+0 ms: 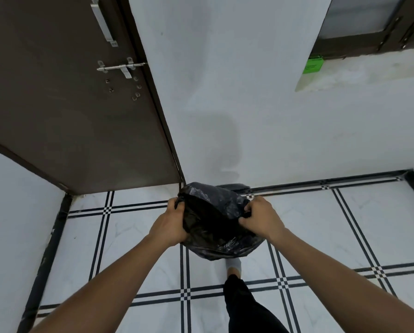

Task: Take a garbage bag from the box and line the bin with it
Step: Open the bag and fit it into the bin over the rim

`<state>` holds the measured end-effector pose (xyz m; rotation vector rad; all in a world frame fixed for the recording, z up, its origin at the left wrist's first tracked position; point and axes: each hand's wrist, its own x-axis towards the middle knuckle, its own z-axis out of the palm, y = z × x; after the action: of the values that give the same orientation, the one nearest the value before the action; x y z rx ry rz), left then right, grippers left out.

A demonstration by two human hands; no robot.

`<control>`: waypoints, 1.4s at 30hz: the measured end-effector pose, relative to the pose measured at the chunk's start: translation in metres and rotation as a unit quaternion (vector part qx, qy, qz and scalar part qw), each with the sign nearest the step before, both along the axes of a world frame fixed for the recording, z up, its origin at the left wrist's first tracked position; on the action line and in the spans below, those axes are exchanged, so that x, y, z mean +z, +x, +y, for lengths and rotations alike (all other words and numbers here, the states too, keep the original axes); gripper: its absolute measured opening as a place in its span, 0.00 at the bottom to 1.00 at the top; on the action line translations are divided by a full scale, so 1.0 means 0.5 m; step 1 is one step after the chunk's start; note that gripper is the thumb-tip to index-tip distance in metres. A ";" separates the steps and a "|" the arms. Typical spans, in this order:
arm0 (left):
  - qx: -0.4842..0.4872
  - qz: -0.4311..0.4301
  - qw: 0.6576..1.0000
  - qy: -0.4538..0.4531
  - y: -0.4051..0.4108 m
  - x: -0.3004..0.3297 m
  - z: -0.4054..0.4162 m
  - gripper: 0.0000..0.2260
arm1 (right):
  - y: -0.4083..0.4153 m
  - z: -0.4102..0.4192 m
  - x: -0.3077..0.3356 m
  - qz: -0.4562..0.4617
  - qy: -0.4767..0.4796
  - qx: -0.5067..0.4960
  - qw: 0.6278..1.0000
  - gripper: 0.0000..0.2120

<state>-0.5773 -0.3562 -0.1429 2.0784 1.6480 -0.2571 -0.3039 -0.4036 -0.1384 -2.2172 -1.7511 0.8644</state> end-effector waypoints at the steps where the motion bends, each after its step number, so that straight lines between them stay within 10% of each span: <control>1: -0.002 0.000 1.000 -0.007 0.002 -0.009 -0.002 0.39 | -0.001 -0.004 -0.008 -0.021 0.000 0.005 1.000 0.05; 34: 0.013 0.079 0.997 -0.024 0.209 -0.771 0.230 0.39 | 0.065 0.261 -0.829 -0.109 -0.095 0.036 0.989 0.43; 42: -0.033 0.080 0.995 -0.056 0.220 -0.911 0.266 0.38 | 0.084 0.279 -0.977 -0.090 -0.218 0.020 0.971 0.30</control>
<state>-0.4673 -0.2234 -0.5985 2.0756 1.6158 -0.5392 -0.2616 -0.2642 -0.6269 -2.6122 -1.8323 1.1901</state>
